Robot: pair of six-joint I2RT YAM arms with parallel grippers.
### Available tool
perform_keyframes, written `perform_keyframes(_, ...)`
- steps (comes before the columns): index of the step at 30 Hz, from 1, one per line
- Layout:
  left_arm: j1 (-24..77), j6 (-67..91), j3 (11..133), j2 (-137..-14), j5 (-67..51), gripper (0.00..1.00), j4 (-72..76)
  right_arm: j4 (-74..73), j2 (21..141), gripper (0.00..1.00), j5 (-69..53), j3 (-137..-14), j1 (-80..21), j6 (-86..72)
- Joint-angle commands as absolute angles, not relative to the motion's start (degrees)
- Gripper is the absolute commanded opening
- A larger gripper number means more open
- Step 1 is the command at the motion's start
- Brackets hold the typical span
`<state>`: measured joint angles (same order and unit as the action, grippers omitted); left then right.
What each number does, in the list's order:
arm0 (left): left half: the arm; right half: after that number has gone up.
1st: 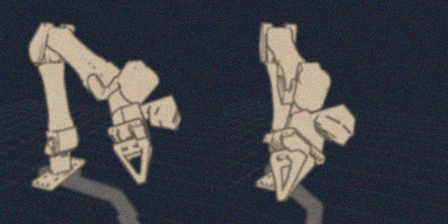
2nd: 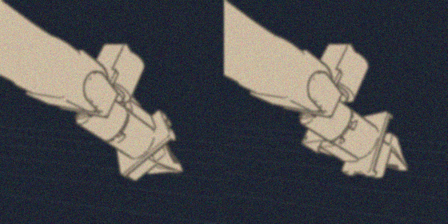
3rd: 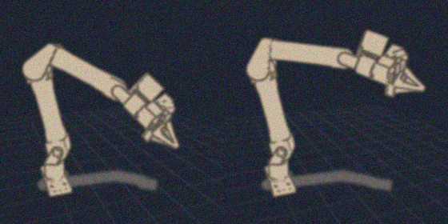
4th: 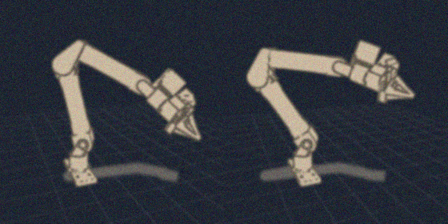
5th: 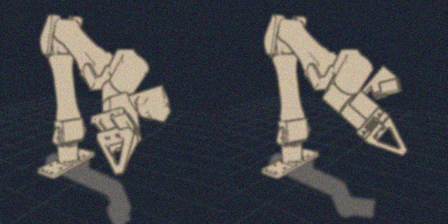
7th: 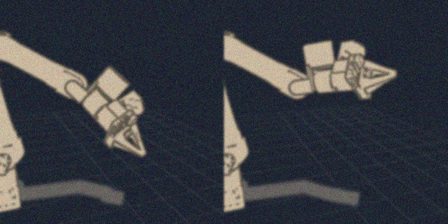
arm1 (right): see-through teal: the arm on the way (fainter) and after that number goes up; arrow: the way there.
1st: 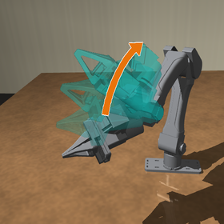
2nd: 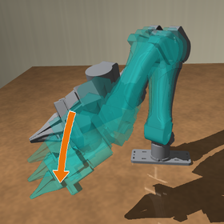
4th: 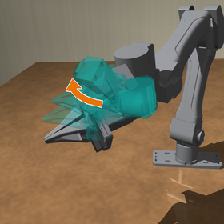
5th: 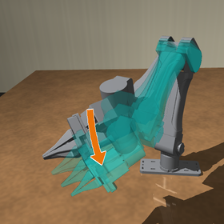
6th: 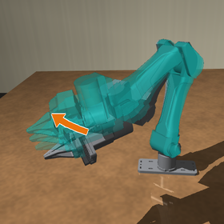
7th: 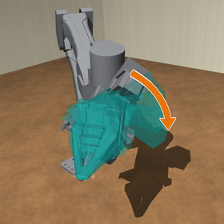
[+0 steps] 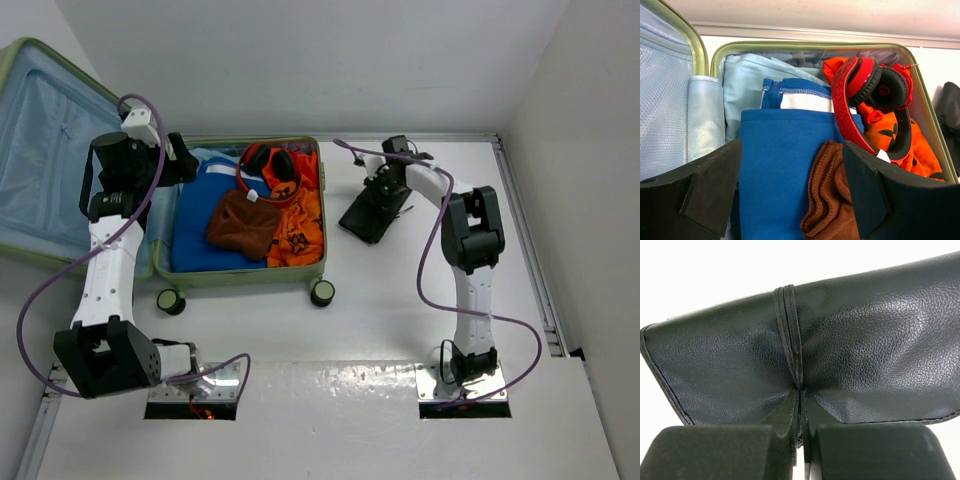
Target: Pack the luggage
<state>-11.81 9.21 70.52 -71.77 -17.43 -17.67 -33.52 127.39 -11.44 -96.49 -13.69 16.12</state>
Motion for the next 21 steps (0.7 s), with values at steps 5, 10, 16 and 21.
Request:
perform_keyframes(5,-11.43,8.09,69.35,-69.53,-17.14,0.83,-16.61,-35.24,116.82,0.00,-14.93,-101.24,-14.33,11.79)
perform_keyframes(10,-11.43,8.09,67.51,-68.30,-17.14,0.83,-16.00,-28.40,105.06,0.00,-17.83,-101.26,-14.85,-1.47)
perform_keyframes(16,-12.57,9.32,65.74,-66.45,-17.14,0.83,-15.47,-18.99,99.93,0.00,-18.98,-104.56,-19.50,-9.31)
perform_keyframes(21,-13.10,9.32,64.51,-64.96,-17.14,0.83,-15.47,-22.31,104.93,0.00,-21.53,-115.65,-25.55,-13.62)
